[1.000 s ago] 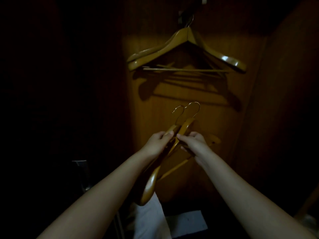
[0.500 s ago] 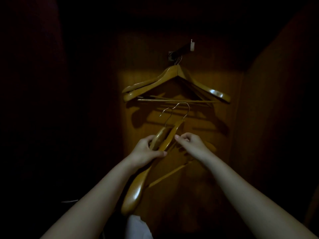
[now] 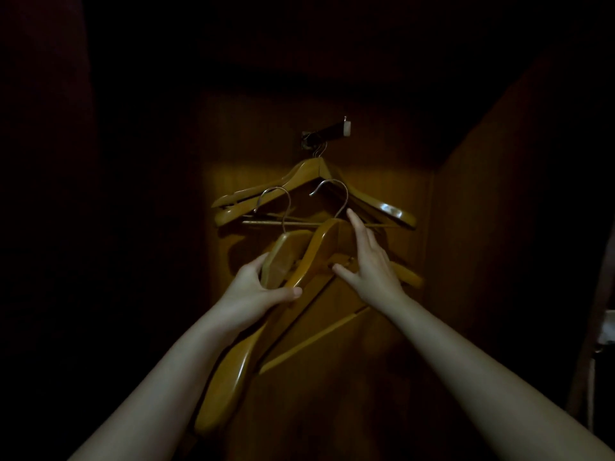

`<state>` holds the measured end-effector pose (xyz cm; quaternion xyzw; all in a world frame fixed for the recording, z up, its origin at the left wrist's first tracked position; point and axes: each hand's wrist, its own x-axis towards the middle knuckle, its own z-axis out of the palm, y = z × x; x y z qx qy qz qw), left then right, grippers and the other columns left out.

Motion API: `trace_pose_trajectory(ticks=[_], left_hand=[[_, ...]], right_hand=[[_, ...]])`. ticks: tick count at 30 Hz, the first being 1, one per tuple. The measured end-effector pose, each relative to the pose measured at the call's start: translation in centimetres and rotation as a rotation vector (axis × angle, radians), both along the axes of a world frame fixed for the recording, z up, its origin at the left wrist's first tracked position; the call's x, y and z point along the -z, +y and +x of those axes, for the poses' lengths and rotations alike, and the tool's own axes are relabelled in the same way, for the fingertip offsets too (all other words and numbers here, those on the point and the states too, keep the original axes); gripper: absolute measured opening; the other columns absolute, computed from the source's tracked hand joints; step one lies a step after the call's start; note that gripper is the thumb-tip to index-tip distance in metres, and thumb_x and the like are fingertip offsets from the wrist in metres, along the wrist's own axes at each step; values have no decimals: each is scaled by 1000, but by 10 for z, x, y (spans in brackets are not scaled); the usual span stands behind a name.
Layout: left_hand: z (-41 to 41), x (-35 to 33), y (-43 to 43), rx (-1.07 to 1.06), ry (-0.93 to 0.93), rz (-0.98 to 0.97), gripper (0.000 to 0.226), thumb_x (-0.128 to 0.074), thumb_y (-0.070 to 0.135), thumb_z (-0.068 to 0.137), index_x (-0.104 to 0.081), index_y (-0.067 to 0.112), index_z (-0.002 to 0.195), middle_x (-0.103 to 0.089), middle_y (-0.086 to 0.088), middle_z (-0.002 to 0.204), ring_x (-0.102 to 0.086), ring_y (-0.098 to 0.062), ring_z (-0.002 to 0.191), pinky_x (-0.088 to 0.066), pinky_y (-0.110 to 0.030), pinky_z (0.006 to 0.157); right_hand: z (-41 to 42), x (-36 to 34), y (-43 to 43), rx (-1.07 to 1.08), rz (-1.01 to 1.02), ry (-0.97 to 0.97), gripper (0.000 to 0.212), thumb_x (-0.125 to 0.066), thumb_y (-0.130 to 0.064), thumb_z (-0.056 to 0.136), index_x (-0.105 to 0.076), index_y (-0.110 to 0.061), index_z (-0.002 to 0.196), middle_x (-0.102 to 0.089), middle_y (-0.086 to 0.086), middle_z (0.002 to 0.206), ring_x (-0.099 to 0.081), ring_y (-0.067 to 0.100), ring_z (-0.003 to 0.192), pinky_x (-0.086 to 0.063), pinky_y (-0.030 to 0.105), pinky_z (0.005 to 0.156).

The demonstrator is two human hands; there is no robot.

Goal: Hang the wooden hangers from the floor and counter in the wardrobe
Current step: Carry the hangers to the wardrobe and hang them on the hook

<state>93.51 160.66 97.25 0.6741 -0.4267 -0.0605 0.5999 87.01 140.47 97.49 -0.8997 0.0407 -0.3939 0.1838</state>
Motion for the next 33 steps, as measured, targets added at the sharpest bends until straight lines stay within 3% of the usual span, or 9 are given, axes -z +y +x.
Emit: trace_pose_trajectory(ticks=[4,8,14,17,21,25,30,33], left_hand=[[0,-6,-7,-2,-25,22,41,-69,11,79,-49,38,102,-60,7,98,-67,1,75,-51,-14,60],[5,-17,-16,-31,-10,21,9,-52,17,91,-56,19,99,-70,-6,81,-71,-16,74,-54,-21,63],[9,-42,-35,-273,-175,-5,13,-49,18,93,-54,29,93,-63,-2,91,-64,-14,80,-52,-20,57],[11,-51,-49,-424,-174,-86,10,-49,18,94,-55,24,99,-65,-5,91,-66,-20,83,-51,-24,57],[-5,-48,-78,-611,-176,-136,32,-46,14,95,-50,17,126,-62,0,99,-65,-18,91,-57,-35,71],[-28,-34,-103,-810,-216,-227,44,-46,11,95,-42,21,137,-57,7,104,-64,-18,98,-55,-37,85],[-56,-23,-117,-911,-304,-261,54,-44,6,94,-34,31,141,-56,15,92,-64,-10,78,-55,-22,66],[-64,-20,-117,-997,-362,-297,58,-44,4,93,-33,35,142,-58,16,94,-64,-10,78,-58,-29,67]], right_hand=[[5,-16,-6,-1,-59,-49,86,-59,-16,88,2,-31,148,-29,6,150,-36,30,135,-37,52,107],[11,-26,-21,7,-164,-17,85,-55,-18,90,6,-27,149,-32,6,147,-40,28,132,-39,47,103],[20,-40,-63,36,-290,3,93,-56,-25,91,18,-29,146,-38,5,143,-51,27,120,-46,41,94],[18,-44,-91,30,-282,24,96,-58,-26,90,23,-32,143,-34,4,149,-45,28,128,-43,44,98],[18,-48,-129,0,-284,-8,94,-59,-25,89,15,-29,147,-38,3,146,-44,26,129,-41,42,100],[18,-52,-150,-30,-334,9,92,-58,-24,90,14,-31,147,-42,2,136,-51,26,118,-45,40,91],[27,-58,-158,-44,-351,-12,93,-58,-25,90,16,-31,146,-40,5,137,-54,29,112,-48,42,87],[35,-59,-157,-72,-308,-13,93,-58,-26,90,16,-32,146,-39,8,139,-53,32,115,-47,45,88]])
